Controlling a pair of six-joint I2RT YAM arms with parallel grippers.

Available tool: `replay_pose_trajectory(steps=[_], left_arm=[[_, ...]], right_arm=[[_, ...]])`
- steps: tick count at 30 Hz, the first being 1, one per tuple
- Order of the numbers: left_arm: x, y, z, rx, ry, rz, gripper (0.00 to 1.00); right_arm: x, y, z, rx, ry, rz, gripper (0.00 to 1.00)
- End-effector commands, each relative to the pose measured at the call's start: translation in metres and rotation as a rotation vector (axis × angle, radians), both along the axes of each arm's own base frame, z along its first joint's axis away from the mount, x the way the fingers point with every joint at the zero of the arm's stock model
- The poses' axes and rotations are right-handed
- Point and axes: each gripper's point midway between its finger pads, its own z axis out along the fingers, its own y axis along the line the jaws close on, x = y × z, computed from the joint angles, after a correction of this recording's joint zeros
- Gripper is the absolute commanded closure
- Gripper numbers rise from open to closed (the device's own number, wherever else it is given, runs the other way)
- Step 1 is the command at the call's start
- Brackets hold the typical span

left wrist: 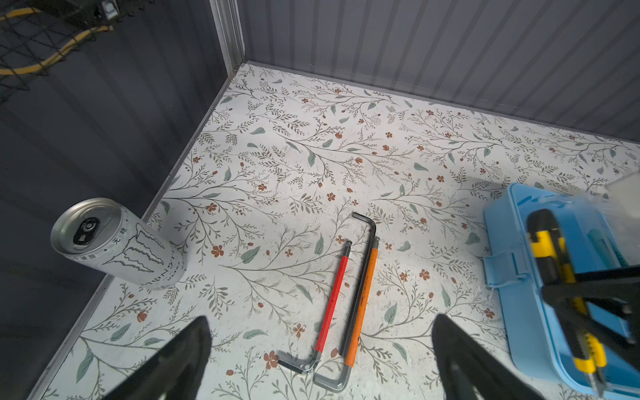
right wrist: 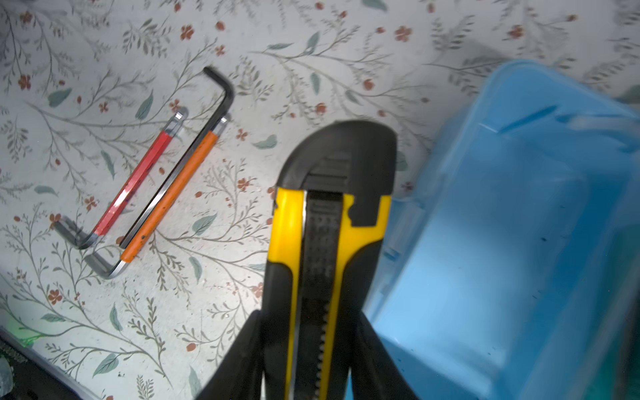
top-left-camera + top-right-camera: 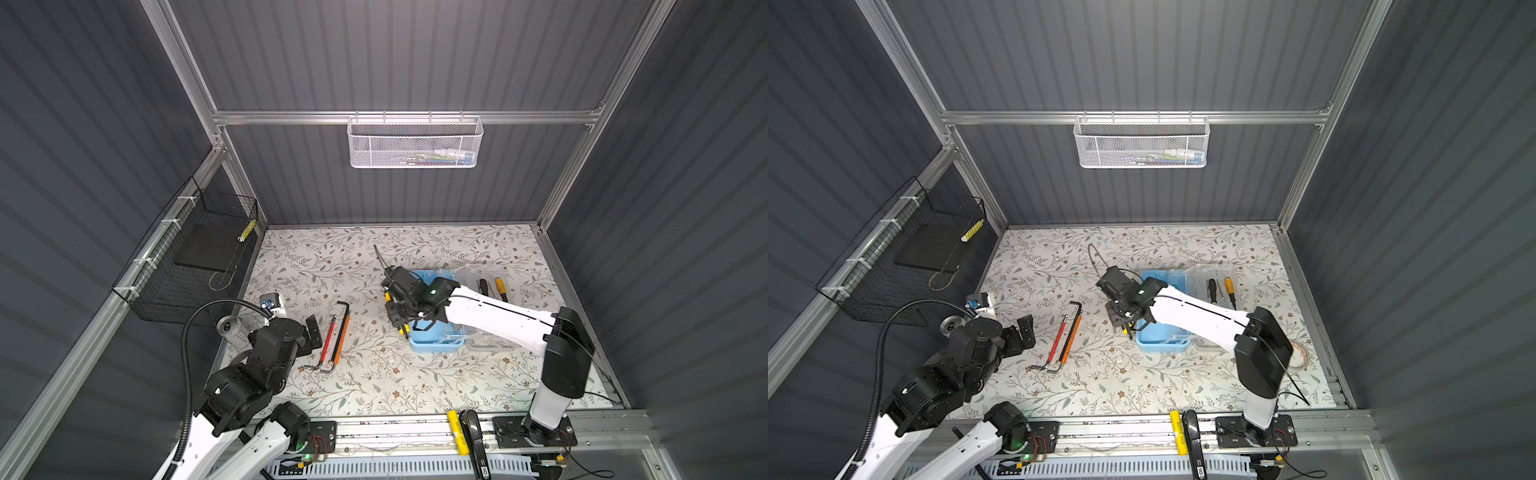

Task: Pack the tool kit
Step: 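Carry the yellow-black utility knife with right gripper into the blue box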

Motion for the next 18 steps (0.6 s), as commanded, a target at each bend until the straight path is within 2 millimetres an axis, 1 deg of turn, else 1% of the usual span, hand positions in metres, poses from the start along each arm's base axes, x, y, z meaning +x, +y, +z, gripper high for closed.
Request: replay_pose_trajectory(steps=[1,3,7,10,13,15,18], left_arm=[[0.002,-0.004,-0.001,0.003,-0.001,-0.020,0.00],[0.002,-0.004,-0.002,0.004,0.001,-0.022,0.01],[0.002,-0.004,-0.002,0.004,0.001,-0.022,0.00],[0.001,-0.003,-0.002,0.004,0.000,-0.019,0.01],[0.001,-0.003,-0.002,0.007,0.003,-0.015,0.01],[0.001,-0.001,-0.001,0.007,0.001,-0.009,0.01],[0.001,-0.001,-0.001,0.007,-0.002,-0.006,0.01]], right_arm=[[0.009,-0.048,0.009,-0.009,-0.026,-0.124,0.73],[0.012,-0.072,0.009,-0.028,-0.034,-0.160,0.73],[0.018,-0.119,0.000,-0.148,-0.017,-0.216,0.73],[0.025,-0.144,-0.009,-0.238,-0.015,-0.242,0.73],[0.033,-0.164,-0.014,-0.326,-0.016,-0.274,0.73],[0.038,-0.173,-0.015,-0.387,-0.035,-0.294,0.73],[0.045,-0.171,-0.021,-0.411,-0.034,-0.282,0.73]])
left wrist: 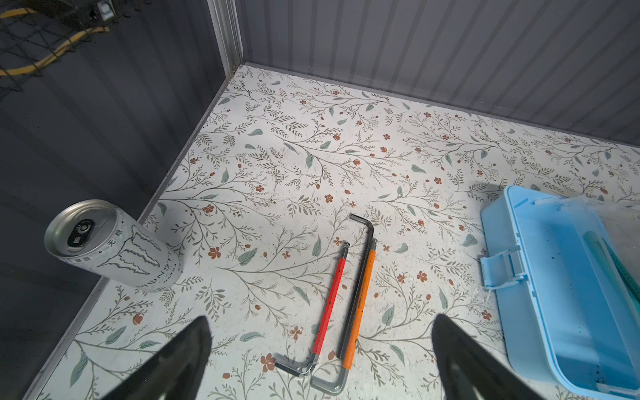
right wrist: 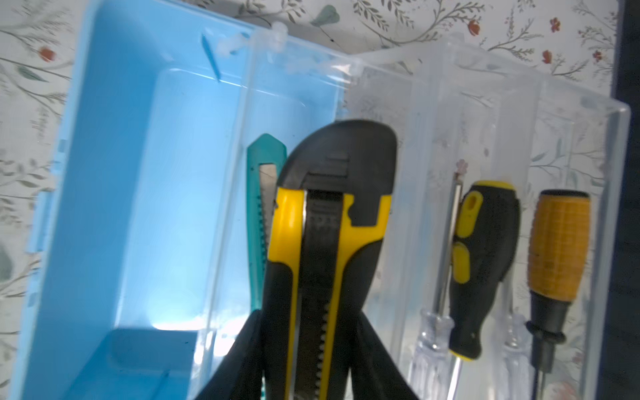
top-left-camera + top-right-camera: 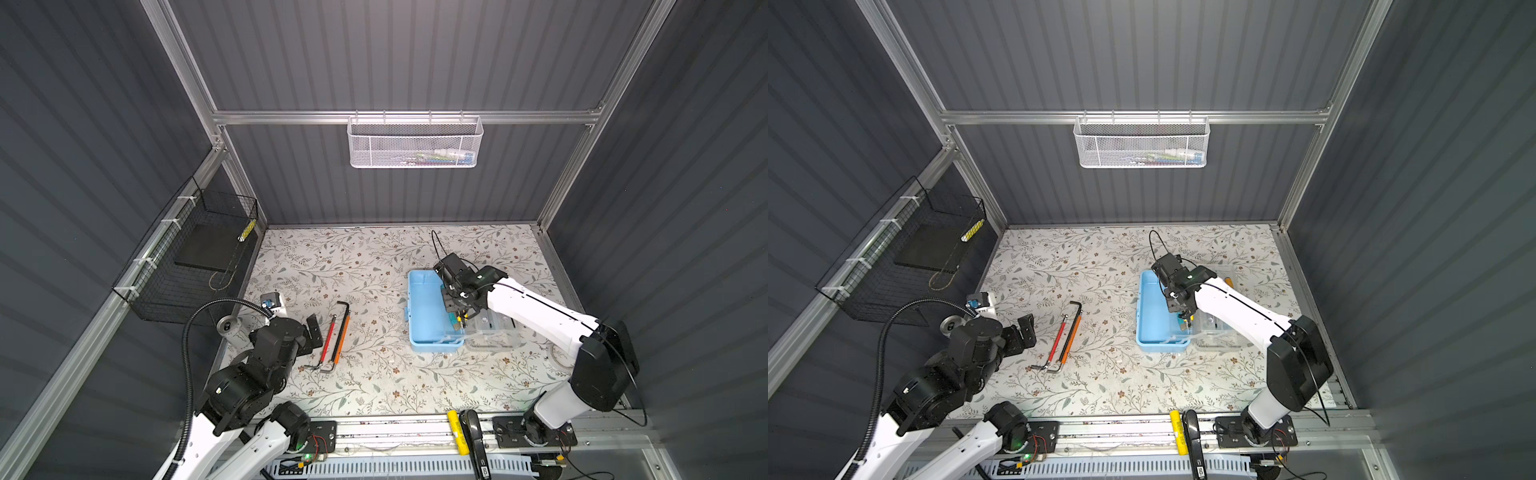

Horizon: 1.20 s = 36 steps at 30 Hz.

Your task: Pack the tool kit

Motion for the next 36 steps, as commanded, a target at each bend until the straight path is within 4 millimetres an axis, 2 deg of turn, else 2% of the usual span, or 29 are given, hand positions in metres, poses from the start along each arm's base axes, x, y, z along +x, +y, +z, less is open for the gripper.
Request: replay_pose_trajectory(steps=[1,8,15,21,24,29,33,36], left_arm=[[0.000,0.001,-0.002,0.014,0.005,-0.004,0.01],[0.000,0.000,-0.003,0.022,0.015,-0.003,0.01],[0.001,0.000,-0.004,0.027,0.020,-0.003,0.01],[0.002,-0.003,-0.005,0.019,0.027,-0.010,0.01],[0.007,-0.013,-0.012,-0.005,0.046,-0.030,0.01],[0.022,-0.037,-0.045,-0.018,0.138,-0.060,0.01],[0.032,-0.053,-0.080,-0.012,0.219,-0.073,0.01],[0.035,-0.047,-0.103,0.015,0.263,-0.006,0.00]], right_arm=[[0.009,-0.008,0.000,-0.094,-0.015,0.012,0.73],[0.018,-0.020,-0.011,-0.227,0.009,0.002,0.71],[0.016,-0.015,-0.012,-0.192,0.022,0.009,0.48],[0.014,-0.006,0.002,-0.118,0.014,0.015,0.44],[0.009,0.010,0.014,0.000,0.003,0.040,0.43],[-0.008,0.057,0.035,0.277,-0.012,0.142,0.43],[-0.033,0.087,0.047,0.375,-0.043,0.249,0.43],[-0.055,0.107,0.047,0.471,-0.026,0.297,0.43]])
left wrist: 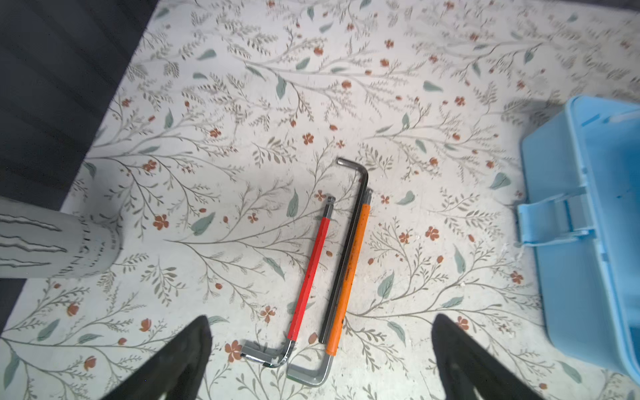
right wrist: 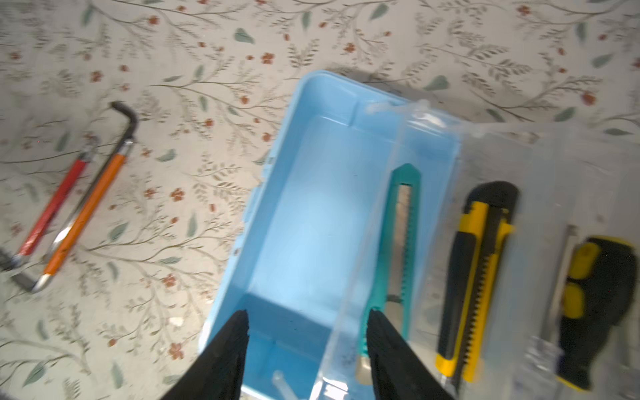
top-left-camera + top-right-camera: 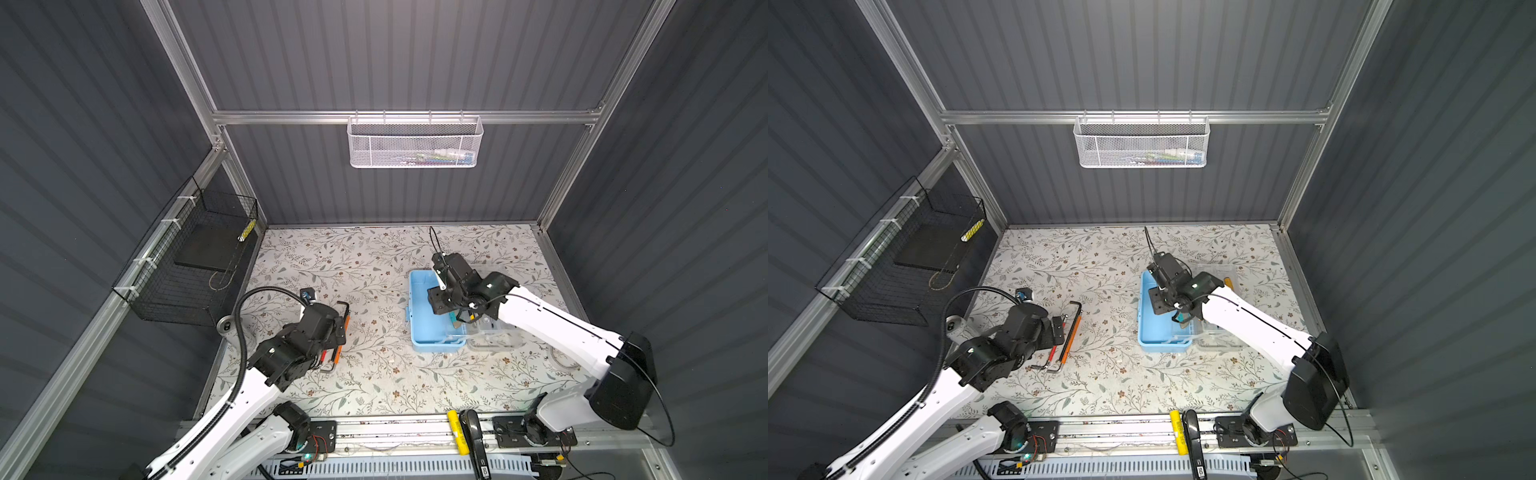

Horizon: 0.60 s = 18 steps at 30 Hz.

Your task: Pack the tool kit

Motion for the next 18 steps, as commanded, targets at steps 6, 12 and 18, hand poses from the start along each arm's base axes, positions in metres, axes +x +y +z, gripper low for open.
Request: replay_pose_trajectory(steps=[6,12,18], left_arm=[[0.008,0.000,-0.058,-0.043,0.085,0.115,0.00],[0.012,0.003,-0.089,-0.155,0.122,0.180,0.00],[0.018,0.004,-0.107,-0.209,0.149,0.191,0.00]], right_arm=[[-0.061,0.051,-0.020,0.183,0.084,0.154,0.43],[-0.084,0.054,-0.031,0.221,0.078,0.192,0.36],[-0.094,0.049,-0.036,0.251,0.041,0.222,0.35]])
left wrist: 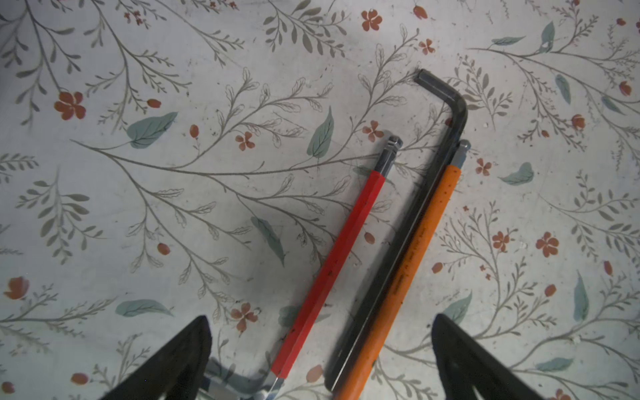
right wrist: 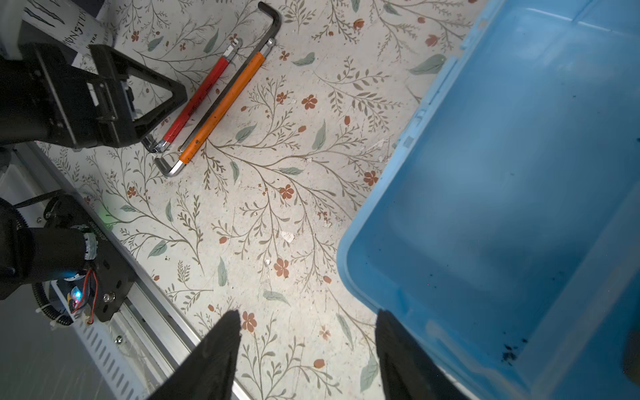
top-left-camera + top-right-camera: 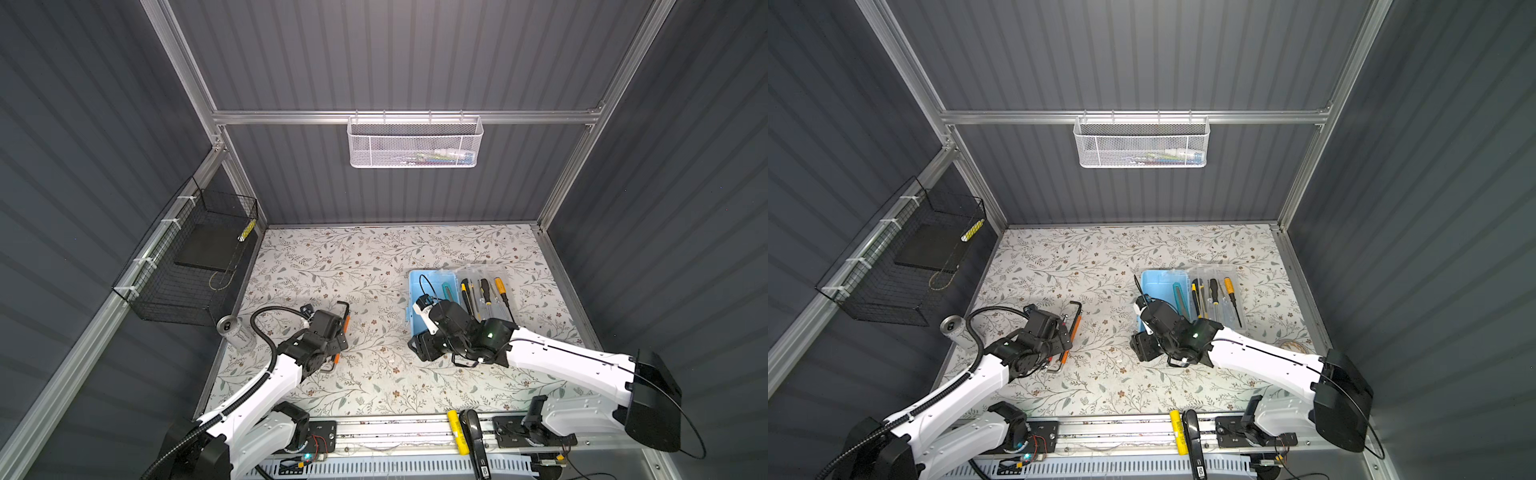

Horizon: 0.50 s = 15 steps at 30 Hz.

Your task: Pack the tool kit

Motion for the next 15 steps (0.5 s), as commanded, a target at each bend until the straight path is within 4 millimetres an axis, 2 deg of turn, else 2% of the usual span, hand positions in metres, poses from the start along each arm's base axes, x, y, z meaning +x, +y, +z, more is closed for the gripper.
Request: replay_pose_trajectory(steps=[1,7,11,15], left_arm=[[0.010,-0.013,-0.005,-0.078,-0.014,-0.012,0.00],[0.008,-0.016,-0.011,-0.089,0.029,-0.026,0.00],[0.000,-0.016,-0.015,-0.118,0.032,-0.012,0.00],[-0.003,-0.025,-0.020,-0.171,0.037,-0.037,0.00]], right_arm=[[0.001,0.004,0.008,0.044,-0.037,0.003,0.35],[0.001,0.002,0.007,0.032,-0.041,0.002,0.34],[0.001,0.009,0.004,0.036,-0.026,0.018,0.34],[0.003,0.017,-0.001,0.033,-0.009,0.030,0.34]])
